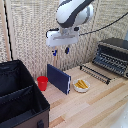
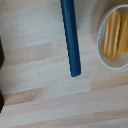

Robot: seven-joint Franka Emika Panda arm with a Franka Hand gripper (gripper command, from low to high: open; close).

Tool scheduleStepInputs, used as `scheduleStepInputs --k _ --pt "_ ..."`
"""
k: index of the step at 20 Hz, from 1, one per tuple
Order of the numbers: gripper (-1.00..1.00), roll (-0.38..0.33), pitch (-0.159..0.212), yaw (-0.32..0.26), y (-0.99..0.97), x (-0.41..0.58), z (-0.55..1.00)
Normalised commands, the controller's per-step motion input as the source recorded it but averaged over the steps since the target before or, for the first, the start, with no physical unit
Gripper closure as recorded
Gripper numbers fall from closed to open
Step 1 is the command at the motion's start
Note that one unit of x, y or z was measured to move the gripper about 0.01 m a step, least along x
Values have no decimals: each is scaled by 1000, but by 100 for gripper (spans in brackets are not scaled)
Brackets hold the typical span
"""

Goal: With care, position your gripper close to the oven tray handle. Make sure to grip the handle tightly. Delicately and attentively pull the tray out from the oven.

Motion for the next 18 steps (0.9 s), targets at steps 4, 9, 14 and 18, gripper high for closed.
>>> scheduleStepInputs --k 4,9,14,18 --pt "-100 -277 -58 159 -84 -11 0" --pt "-100 -302 -84 197 -168 -56 0" --pt "-100 -290 -82 193 -204 -33 0" --pt "-100 -298 -51 171 -259 -21 0"
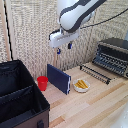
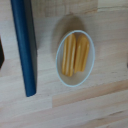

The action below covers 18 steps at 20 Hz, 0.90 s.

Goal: With care, position your gripper close to the oven tray handle. Make sure to grip the handle tightly. Delicately and attentively pull the tray out from the oven.

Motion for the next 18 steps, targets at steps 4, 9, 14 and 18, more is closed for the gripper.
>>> scheduleStepInputs --k 4,9,14,18 --pt "-100 -322 -8 134 -258 -9 0" --pt "-100 -337 10 82 -239 0 0" --pt "-100 -314 8 48 -239 0 0" --pt "-100 -275 1 29 -229 35 -22"
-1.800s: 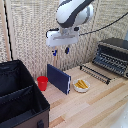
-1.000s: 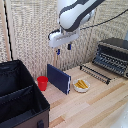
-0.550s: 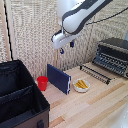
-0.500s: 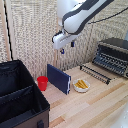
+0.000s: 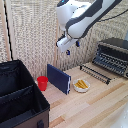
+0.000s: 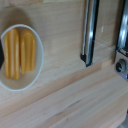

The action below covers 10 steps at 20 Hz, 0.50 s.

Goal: With care, position your gripper close to the oven tray handle. Make sure to grip the handle tightly. Delicately and attentively pull the tray out from the oven.

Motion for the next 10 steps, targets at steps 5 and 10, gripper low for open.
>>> scheduleStepInputs --k 5,10 --pt "-100 -269 8 20 -216 62 -15" --pt "-100 -334 17 45 -169 99 0"
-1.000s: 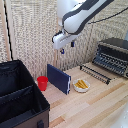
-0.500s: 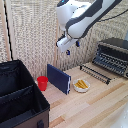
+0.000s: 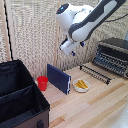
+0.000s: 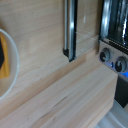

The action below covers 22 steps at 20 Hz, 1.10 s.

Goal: With care, position your gripper close to the oven tray handle. Make sure to grip the handle tightly. Delicately and attentively pull the tray out from the oven.

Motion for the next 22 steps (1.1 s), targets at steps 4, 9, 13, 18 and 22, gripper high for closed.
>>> scheduleStepInputs --k 4,9,13,18,22 --pt "-100 -340 20 62 -99 124 0" --pt "-100 -246 18 101 -151 233 -158" --pt "-100 -123 17 134 -159 342 -274" --pt "-100 -120 5 116 -71 289 -263" --pt "-100 -218 1 72 -134 154 -73"
